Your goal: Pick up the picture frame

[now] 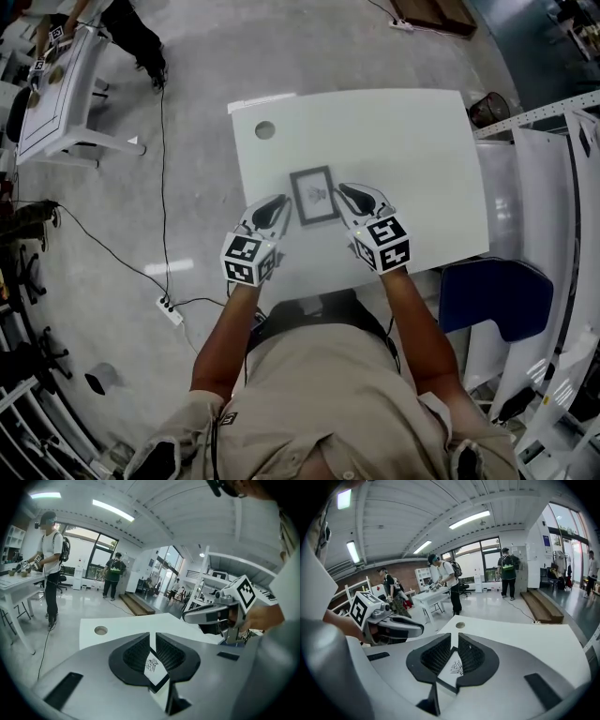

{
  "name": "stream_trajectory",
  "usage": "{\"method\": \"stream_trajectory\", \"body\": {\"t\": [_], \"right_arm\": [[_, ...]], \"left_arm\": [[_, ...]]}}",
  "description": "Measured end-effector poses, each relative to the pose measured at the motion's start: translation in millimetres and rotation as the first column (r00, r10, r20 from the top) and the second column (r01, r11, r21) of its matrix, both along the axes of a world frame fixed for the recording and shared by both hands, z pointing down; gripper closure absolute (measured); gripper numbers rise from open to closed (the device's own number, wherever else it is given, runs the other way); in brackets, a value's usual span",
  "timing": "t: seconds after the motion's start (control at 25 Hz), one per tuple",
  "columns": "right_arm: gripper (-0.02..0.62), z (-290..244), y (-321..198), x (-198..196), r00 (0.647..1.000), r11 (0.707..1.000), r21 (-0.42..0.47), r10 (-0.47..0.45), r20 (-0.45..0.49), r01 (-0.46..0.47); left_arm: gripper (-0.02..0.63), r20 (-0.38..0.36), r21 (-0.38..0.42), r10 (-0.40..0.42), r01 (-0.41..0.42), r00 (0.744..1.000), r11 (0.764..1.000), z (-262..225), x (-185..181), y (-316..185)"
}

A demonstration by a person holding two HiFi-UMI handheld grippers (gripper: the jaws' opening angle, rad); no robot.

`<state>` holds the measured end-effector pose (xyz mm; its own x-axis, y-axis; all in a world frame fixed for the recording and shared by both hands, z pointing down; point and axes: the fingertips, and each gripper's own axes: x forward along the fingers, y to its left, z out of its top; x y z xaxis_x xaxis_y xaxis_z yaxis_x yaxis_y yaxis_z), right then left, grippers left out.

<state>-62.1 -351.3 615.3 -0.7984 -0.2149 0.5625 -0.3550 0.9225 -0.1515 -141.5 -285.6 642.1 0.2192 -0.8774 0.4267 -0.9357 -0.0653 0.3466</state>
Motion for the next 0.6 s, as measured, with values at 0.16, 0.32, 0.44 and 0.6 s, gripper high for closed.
{"method": "stream_trajectory", "body": {"t": [0.16,0.32,0.44,0.6], "right_arm": [[0.566,40.7,-9.6,-0.9,0.999,0.998,-0.059,-0.007,-0.040,0.005],[0.565,81.9,-15.2,3.4,0.996,0.992,-0.123,-0.016,-0.092,0.005],[0.557,108.7,-15.1,5.2,0.992,0.985,-0.174,-0.026,-0.123,0.004],[0.504,138.9,-20.2,3.1,0.987,0.977,-0.215,-0.035,-0.160,0.000]], "left_arm": [[0.566,-0.025,-0.050,0.007,-0.008,1.000,0.999,30.6,3.2,-10.6],[0.565,-0.042,-0.105,-0.003,-0.001,0.999,0.994,58.7,7.8,-17.0],[0.563,-0.057,-0.146,-0.017,0.009,0.998,0.989,78.3,9.4,-18.0],[0.522,-0.088,-0.196,-0.038,0.020,0.995,0.980,107.0,7.5,-23.7]]}}
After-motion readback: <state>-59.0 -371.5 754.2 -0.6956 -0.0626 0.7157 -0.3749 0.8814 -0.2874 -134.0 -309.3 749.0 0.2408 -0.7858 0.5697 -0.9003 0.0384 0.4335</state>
